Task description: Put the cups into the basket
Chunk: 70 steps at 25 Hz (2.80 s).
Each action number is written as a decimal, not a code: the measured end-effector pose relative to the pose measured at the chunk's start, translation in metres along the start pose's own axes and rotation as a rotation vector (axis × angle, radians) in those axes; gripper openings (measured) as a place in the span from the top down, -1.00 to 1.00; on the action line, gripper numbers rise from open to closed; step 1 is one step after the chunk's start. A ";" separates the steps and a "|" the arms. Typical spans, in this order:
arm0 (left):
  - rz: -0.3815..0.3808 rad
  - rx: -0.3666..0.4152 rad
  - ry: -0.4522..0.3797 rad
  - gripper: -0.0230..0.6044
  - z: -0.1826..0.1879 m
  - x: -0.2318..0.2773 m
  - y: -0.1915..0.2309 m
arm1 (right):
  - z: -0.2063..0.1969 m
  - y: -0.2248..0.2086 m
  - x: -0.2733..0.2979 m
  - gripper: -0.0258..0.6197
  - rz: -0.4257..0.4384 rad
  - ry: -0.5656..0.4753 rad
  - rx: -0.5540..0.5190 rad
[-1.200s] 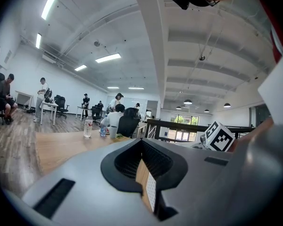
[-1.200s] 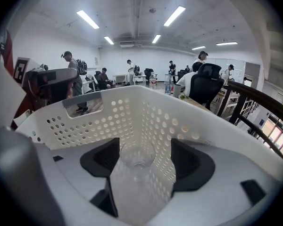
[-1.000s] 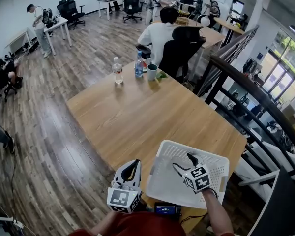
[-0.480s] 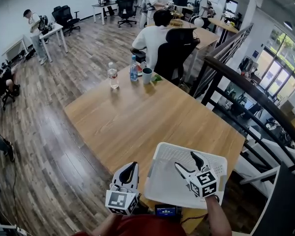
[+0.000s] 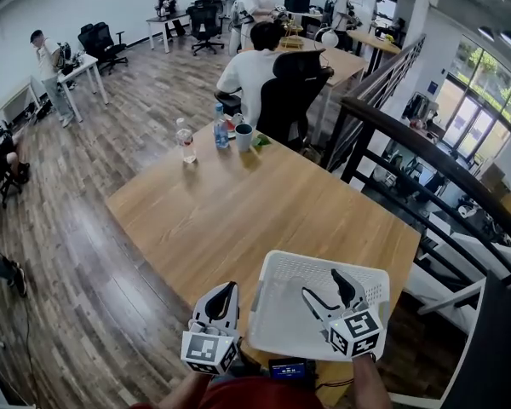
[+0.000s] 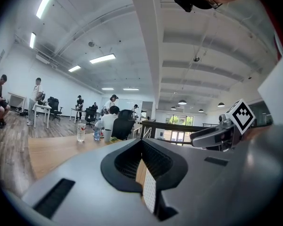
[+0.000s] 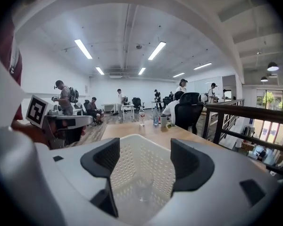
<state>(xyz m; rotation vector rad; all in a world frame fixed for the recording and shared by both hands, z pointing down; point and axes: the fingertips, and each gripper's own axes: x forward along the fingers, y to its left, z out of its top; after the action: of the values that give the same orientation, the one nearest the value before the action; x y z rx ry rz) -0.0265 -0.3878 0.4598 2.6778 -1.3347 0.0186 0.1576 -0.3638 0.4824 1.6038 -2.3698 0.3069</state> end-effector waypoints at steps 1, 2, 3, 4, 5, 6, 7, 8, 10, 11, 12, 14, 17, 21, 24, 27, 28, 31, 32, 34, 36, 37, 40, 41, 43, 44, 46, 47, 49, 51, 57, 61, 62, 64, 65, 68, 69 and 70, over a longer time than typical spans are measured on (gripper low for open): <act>-0.006 0.001 0.000 0.90 0.000 0.001 -0.002 | -0.001 0.001 -0.002 -0.06 -0.005 -0.006 0.012; -0.011 0.001 -0.001 0.91 0.001 0.002 -0.003 | -0.001 0.001 -0.005 -0.06 -0.010 -0.012 0.021; -0.014 0.000 -0.001 0.90 0.001 0.003 -0.004 | -0.001 0.002 -0.007 -0.06 -0.014 -0.020 0.025; -0.017 0.000 -0.001 0.91 0.001 0.005 -0.005 | 0.000 0.003 -0.008 -0.06 -0.019 -0.028 0.026; -0.022 0.002 0.001 0.91 0.002 0.007 -0.005 | 0.002 0.004 -0.010 -0.06 -0.027 -0.040 0.027; -0.028 0.005 0.004 0.90 0.002 0.008 -0.006 | 0.005 0.004 -0.012 -0.06 -0.041 -0.057 0.031; -0.036 0.010 0.006 0.90 0.002 0.010 -0.007 | 0.009 0.004 -0.015 -0.06 -0.056 -0.078 0.039; -0.044 0.016 0.008 0.90 0.002 0.011 -0.009 | 0.012 0.004 -0.018 -0.06 -0.071 -0.101 0.048; -0.056 0.029 0.009 0.90 0.004 0.011 -0.012 | 0.020 0.007 -0.023 -0.06 -0.089 -0.144 0.066; -0.059 0.031 0.009 0.90 0.005 0.011 -0.013 | 0.022 0.009 -0.024 -0.06 -0.092 -0.158 0.071; -0.062 0.031 0.008 0.91 0.006 0.011 -0.013 | 0.024 0.012 -0.025 -0.06 -0.092 -0.164 0.072; -0.067 0.028 0.003 0.90 0.008 0.012 -0.016 | 0.025 0.018 -0.026 -0.06 -0.090 -0.162 0.062; -0.077 0.030 -0.002 0.91 0.009 0.015 -0.019 | 0.026 0.023 -0.028 -0.05 -0.096 -0.158 0.032; -0.086 0.025 -0.005 0.90 0.009 0.017 -0.022 | 0.032 0.025 -0.033 -0.05 -0.122 -0.177 -0.006; -0.087 0.026 -0.008 0.90 0.008 0.017 -0.024 | 0.033 0.027 -0.036 -0.03 -0.127 -0.182 -0.027; -0.088 0.022 -0.008 0.90 0.008 0.019 -0.024 | 0.035 0.028 -0.037 0.10 -0.131 -0.183 -0.044; -0.088 0.021 -0.008 0.90 0.008 0.019 -0.024 | 0.035 0.028 -0.037 0.14 -0.132 -0.185 -0.044; -0.087 0.022 -0.011 0.90 0.008 0.019 -0.023 | 0.037 0.028 -0.039 0.23 -0.136 -0.191 -0.043; -0.086 0.022 -0.010 0.90 0.008 0.019 -0.023 | 0.037 0.028 -0.039 0.30 -0.137 -0.193 -0.044; -0.085 0.021 -0.007 0.90 0.007 0.019 -0.023 | 0.038 0.028 -0.040 0.45 -0.146 -0.198 -0.047; -0.085 0.023 -0.005 0.90 0.006 0.019 -0.023 | 0.038 0.026 -0.042 0.57 -0.157 -0.206 -0.044; -0.084 0.024 -0.005 0.91 0.006 0.019 -0.023 | 0.038 0.026 -0.042 0.62 -0.160 -0.208 -0.041; -0.080 0.027 -0.008 0.90 0.007 0.018 -0.022 | 0.039 0.024 -0.043 0.71 -0.176 -0.209 -0.040; -0.080 0.027 -0.008 0.90 0.008 0.018 -0.021 | 0.039 0.023 -0.043 0.74 -0.184 -0.209 -0.039; -0.080 0.026 -0.008 0.91 0.009 0.017 -0.022 | 0.039 0.021 -0.044 0.79 -0.201 -0.212 -0.035; -0.081 0.025 -0.008 0.90 0.009 0.017 -0.022 | 0.039 0.021 -0.045 0.82 -0.207 -0.212 -0.035; -0.080 0.025 -0.005 0.91 0.009 0.017 -0.023 | 0.039 0.019 -0.046 0.85 -0.215 -0.208 -0.037; -0.078 0.026 -0.004 0.90 0.008 0.018 -0.023 | 0.039 0.019 -0.046 0.87 -0.217 -0.208 -0.039; -0.074 0.025 -0.006 0.91 0.009 0.019 -0.021 | 0.039 0.017 -0.047 0.88 -0.225 -0.213 -0.040; -0.072 0.029 -0.010 0.90 0.010 0.019 -0.020 | 0.039 0.015 -0.048 0.89 -0.234 -0.217 -0.036; -0.067 0.041 -0.017 0.90 0.015 0.018 -0.019 | 0.039 0.013 -0.050 0.89 -0.241 -0.221 -0.036; -0.065 0.047 -0.021 0.90 0.018 0.017 -0.019 | 0.041 0.011 -0.052 0.89 -0.248 -0.223 -0.043; -0.068 0.051 -0.025 0.90 0.019 0.017 -0.019 | 0.042 0.011 -0.052 0.89 -0.249 -0.223 -0.044; -0.068 0.055 -0.028 0.91 0.020 0.015 -0.019 | 0.043 0.011 -0.053 0.89 -0.251 -0.223 -0.045; -0.067 0.055 -0.028 0.90 0.021 0.015 -0.019 | 0.043 0.010 -0.052 0.89 -0.251 -0.222 -0.047; -0.068 0.056 -0.027 0.90 0.021 0.015 -0.021 | 0.041 0.009 -0.052 0.89 -0.248 -0.216 -0.048; -0.068 0.059 -0.029 0.90 0.022 0.015 -0.021 | 0.041 0.009 -0.052 0.89 -0.248 -0.217 -0.048; -0.068 0.062 -0.032 0.90 0.022 0.015 -0.022 | 0.042 0.008 -0.052 0.89 -0.248 -0.219 -0.047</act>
<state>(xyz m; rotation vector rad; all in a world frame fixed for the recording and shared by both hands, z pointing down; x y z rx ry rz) -0.0017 -0.3899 0.4360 2.7843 -1.2718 0.0101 0.1643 -0.3283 0.4251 1.9713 -2.2726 0.0260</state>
